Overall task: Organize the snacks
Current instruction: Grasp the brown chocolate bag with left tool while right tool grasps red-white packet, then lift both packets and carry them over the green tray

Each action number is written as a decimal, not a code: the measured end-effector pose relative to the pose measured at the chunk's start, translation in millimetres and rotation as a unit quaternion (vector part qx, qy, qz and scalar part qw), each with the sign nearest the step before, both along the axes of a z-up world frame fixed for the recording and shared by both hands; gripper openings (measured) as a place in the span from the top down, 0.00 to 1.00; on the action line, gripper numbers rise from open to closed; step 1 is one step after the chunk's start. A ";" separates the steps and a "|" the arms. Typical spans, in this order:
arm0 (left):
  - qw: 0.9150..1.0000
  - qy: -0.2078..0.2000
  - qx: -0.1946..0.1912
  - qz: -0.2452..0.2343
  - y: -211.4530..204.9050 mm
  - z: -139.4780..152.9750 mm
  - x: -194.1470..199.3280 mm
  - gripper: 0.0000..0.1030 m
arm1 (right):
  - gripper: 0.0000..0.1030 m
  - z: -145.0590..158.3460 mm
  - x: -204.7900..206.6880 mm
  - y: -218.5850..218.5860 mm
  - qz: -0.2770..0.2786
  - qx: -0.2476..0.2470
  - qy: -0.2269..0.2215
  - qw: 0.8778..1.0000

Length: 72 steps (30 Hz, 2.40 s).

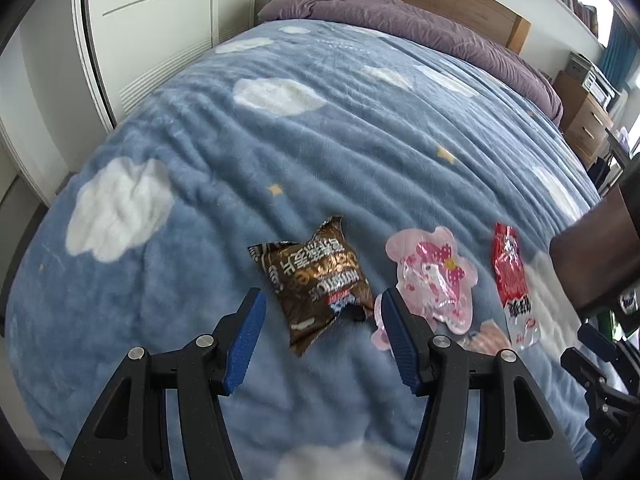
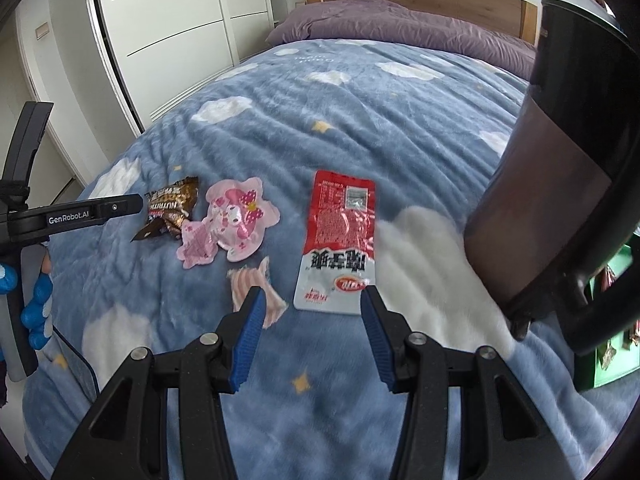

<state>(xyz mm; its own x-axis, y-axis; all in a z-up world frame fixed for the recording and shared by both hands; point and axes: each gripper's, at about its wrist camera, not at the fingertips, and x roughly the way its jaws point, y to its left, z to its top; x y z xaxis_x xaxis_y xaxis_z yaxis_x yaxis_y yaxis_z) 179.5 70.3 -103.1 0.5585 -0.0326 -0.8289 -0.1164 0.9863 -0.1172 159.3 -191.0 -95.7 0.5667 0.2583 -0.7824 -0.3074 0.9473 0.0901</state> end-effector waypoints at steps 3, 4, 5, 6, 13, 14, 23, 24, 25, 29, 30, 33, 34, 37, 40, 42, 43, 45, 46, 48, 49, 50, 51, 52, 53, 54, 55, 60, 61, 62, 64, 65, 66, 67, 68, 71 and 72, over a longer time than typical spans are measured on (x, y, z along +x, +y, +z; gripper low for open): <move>1.000 0.006 -0.009 0.011 3.8 -5.9 11.9 0.47 | 0.18 -2.1 13.4 1.5 -0.003 -0.003 -0.001 1.000; 1.000 0.009 -0.013 0.014 5.1 -8.4 15.3 0.47 | 0.18 -2.7 16.2 1.9 -0.004 -0.003 -0.001 1.000; 1.000 0.013 -0.018 0.017 5.8 -11.5 18.2 0.47 | 0.18 -4.1 20.6 2.8 -0.004 -0.004 -0.001 1.000; 0.999 0.016 -0.022 0.020 6.8 -14.6 20.9 0.47 | 0.17 -6.1 25.0 3.8 -0.005 -0.005 0.001 1.000; 0.998 0.039 -0.043 0.030 7.2 -33.9 33.6 0.43 | 0.08 -21.3 43.2 6.4 -0.008 -0.009 0.016 1.000; 0.998 0.041 -0.040 0.032 6.6 -37.0 35.1 0.42 | 0.08 -24.0 46.4 6.8 -0.009 -0.009 0.018 1.000; 0.997 0.052 -0.044 0.038 9.5 -54.3 45.1 0.40 | 0.05 -44.8 68.3 5.8 -0.019 -0.005 0.042 0.999; 0.997 0.052 -0.045 0.037 9.3 -56.1 46.1 0.40 | 0.05 -46.6 70.1 6.2 -0.018 -0.004 0.045 0.999; 0.997 0.053 -0.044 0.036 8.6 -57.4 46.7 0.40 | 0.05 -49.6 72.7 7.5 -0.017 -0.004 0.049 0.999; 0.997 0.053 -0.046 0.036 8.6 -60.8 50.7 0.40 | 0.00 -58.3 77.8 14.3 -0.012 -0.014 0.058 0.998; 0.997 0.053 -0.048 0.035 9.2 -61.6 51.4 0.39 | 0.00 -59.6 78.5 15.5 -0.011 -0.015 0.059 0.998; 0.997 0.053 -0.049 0.033 9.6 -63.3 53.0 0.39 | 0.00 -63.3 82.4 17.9 -0.011 -0.022 0.062 0.998; 0.997 0.053 -0.049 0.033 9.5 -63.7 53.5 0.39 | 0.00 -64.1 83.6 18.9 -0.010 -0.026 0.063 0.998; 0.996 0.055 -0.052 0.036 10.6 -66.6 55.7 0.39 | 0.00 -66.3 88.2 20.0 -0.009 -0.031 0.068 0.997; 0.996 0.057 -0.053 0.035 9.8 -69.7 58.4 0.39 | 0.00 -69.2 93.7 19.2 -0.014 -0.028 0.079 0.996; 0.996 0.060 -0.050 0.035 8.8 -71.5 59.5 0.39 | 0.00 -72.8 97.0 19.5 -0.015 -0.029 0.088 0.996; 0.996 0.061 -0.048 0.035 8.2 -72.3 60.5 0.38 | 0.00 -73.6 98.4 19.3 -0.015 -0.028 0.091 0.995; 0.997 0.062 -0.041 0.035 6.5 -73.1 62.1 0.38 | 0.00 -74.8 100.8 18.6 -0.012 -0.024 0.099 0.995; 0.997 0.061 -0.037 0.036 5.5 -73.5 62.9 0.38 | 0.00 -75.0 101.1 18.3 -0.009 -0.025 0.102 0.994; 0.997 0.060 -0.030 0.037 3.2 -74.4 64.6 0.38 | 0.00 -74.6 101.8 19.2 -0.007 -0.033 0.103 0.994; 0.997 0.060 -0.029 0.037 2.7 -74.4 64.5 0.38 | 0.00 -74.6 101.4 20.1 -0.007 -0.035 0.102 0.994; 0.997 0.060 -0.027 0.037 2.5 -74.0 64.4 0.39 | 0.00 -74.1 101.3 20.6 -0.006 -0.037 0.100 0.994; 0.997 0.060 -0.027 0.036 2.6 -73.7 64.7 0.39 | 0.00 -73.9 100.5 21.1 -0.007 -0.039 0.098 0.994; 0.997 0.060 -0.026 0.035 2.7 -73.2 65.2 0.39 | 0.01 -73.1 100.0 21.1 -0.008 -0.039 0.096 0.995; 0.997 0.060 -0.025 0.034 2.3 -73.3 65.2 0.40 | 0.09 -72.2 99.1 20.8 -0.008 -0.039 0.093 0.995; 0.997 0.061 -0.024 0.033 1.7 -73.0 65.4 0.41 | 0.16 -71.1 98.6 20.8 -0.008 -0.038 0.091 0.995; 0.997 0.062 -0.022 0.033 1.5 -72.6 65.3 0.41 | 0.22 -70.0 98.0 20.8 -0.008 -0.039 0.089 0.995; 0.997 0.064 -0.010 0.031 -1.3 -69.1 64.0 0.48 | 0.43 -65.8 98.0 17.3 -0.009 -0.028 0.088 0.996; 0.997 0.063 -0.008 0.032 -1.2 -68.0 63.0 0.50 | 0.48 -64.9 98.0 16.3 -0.009 -0.026 0.088 0.996; 0.998 0.062 -0.008 0.031 -1.1 -67.7 63.2 0.52 | 0.48 -63.7 97.8 15.4 -0.010 -0.023 0.087 0.996; 0.998 0.061 -0.007 0.031 -0.5 -66.9 62.5 0.55 | 0.49 -61.2 97.0 14.3 -0.011 -0.019 0.084 0.996; 0.998 0.060 -0.007 0.030 0.1 -66.1 62.1 0.57 | 0.50 -60.2 96.1 14.7 -0.010 -0.018 0.082 0.996; 0.998 0.059 -0.006 0.030 0.6 -65.2 61.6 0.58 | 0.50 -59.5 95.8 15.2 -0.008 -0.018 0.081 0.997; 0.998 0.057 -0.007 0.031 1.3 -64.2 60.8 0.60 | 0.50 -58.6 94.7 15.1 -0.006 -0.018 0.080 0.997; 0.998 0.056 -0.008 0.032 2.7 -63.3 60.5 0.62 | 0.50 -57.7 93.7 15.2 -0.005 -0.016 0.080 0.997; 0.998 0.051 -0.013 0.033 2.9 -59.6 57.2 0.66 | 0.51 -53.8 91.0 16.6 -0.003 -0.018 0.077 0.997; 0.998 0.050 -0.013 0.032 3.1 -58.3 56.4 0.66 | 0.51 -51.7 89.9 17.1 -0.002 -0.020 0.075 0.997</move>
<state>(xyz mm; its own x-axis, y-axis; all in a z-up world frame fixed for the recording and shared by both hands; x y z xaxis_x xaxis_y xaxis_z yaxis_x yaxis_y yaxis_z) 235.8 73.4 -161.4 0.4752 -0.0223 -0.8796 -0.1914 0.9731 -0.1281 249.2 -173.9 -147.4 0.4438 0.2230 -0.8680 -0.2887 0.9525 0.0971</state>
